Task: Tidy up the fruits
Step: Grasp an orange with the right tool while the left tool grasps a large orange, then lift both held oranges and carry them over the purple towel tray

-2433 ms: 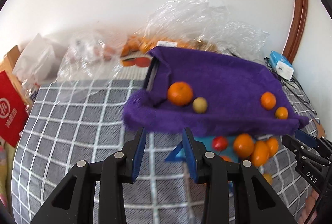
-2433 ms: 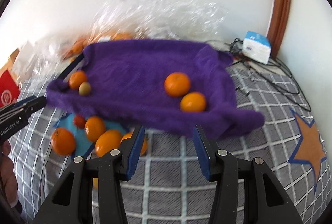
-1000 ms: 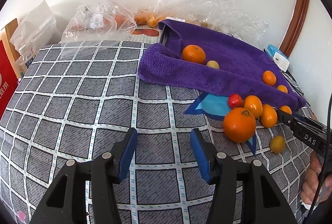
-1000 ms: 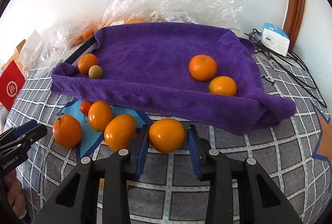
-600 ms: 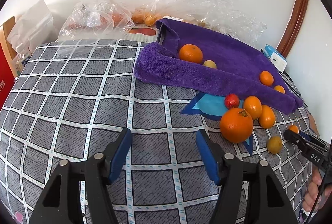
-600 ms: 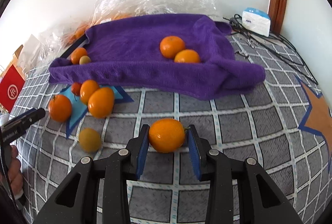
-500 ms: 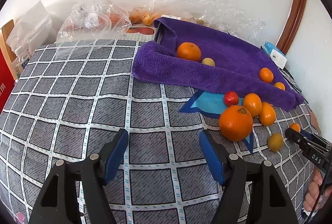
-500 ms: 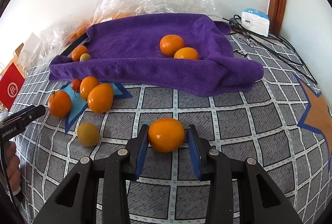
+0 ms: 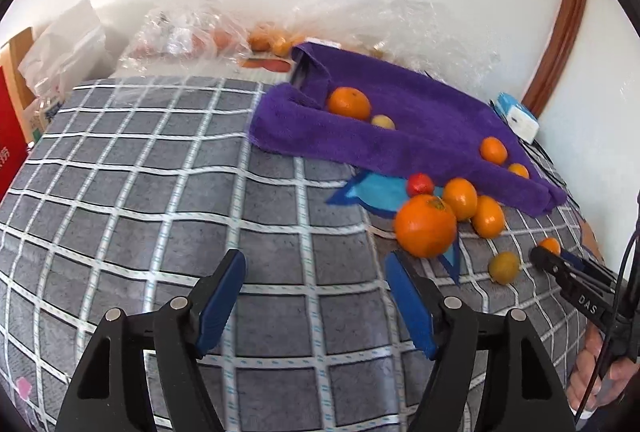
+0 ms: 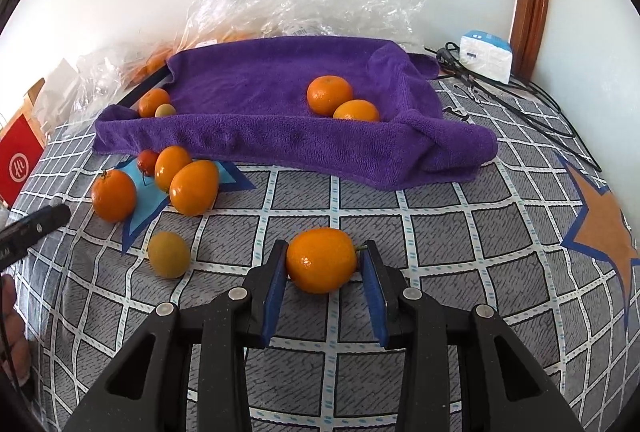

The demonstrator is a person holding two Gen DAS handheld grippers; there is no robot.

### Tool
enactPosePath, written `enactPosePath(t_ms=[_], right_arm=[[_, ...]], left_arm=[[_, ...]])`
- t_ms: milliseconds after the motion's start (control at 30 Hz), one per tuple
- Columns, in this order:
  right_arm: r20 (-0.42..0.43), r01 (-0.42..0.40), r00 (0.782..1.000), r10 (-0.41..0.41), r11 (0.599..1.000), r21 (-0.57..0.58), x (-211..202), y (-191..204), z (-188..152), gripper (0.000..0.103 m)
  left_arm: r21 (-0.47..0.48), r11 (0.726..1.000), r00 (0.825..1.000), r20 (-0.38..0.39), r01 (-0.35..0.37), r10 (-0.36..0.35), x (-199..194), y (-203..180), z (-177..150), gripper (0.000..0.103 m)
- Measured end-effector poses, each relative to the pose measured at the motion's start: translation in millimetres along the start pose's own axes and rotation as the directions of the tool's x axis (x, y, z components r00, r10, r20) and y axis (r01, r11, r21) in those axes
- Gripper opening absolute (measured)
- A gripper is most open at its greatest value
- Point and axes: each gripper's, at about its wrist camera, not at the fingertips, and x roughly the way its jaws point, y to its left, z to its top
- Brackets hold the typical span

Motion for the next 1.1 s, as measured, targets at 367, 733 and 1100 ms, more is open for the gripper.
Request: enactPosePath(t_ms=[367,733,1100], right_arm=[[0.019,0.018,1.0,-0.018,1.0,0.019,-7.0,-6.3,-2.1,0.037],[0.009,0.002,1.0,-0.002,1.0,0.029,-4.6,-8.3,-2.0,0.036],[0.006,-0.004,1.0,0.004,1.0,0.001,-4.3,-4.4,-2.9,0.036]], left_arm=[[0.058,0.997,0.997,-0.05,0.055,-0.052,10.2,-44.5,18.2,0.071],[0.066,0.998,0.999,-0.045,-0.017,0.02,35.6,-64.5,18.6,0.057],[0.053,0.999,0.998,-0.067,0.006,-0.002,21.8,-56.0,21.2,0.04]])
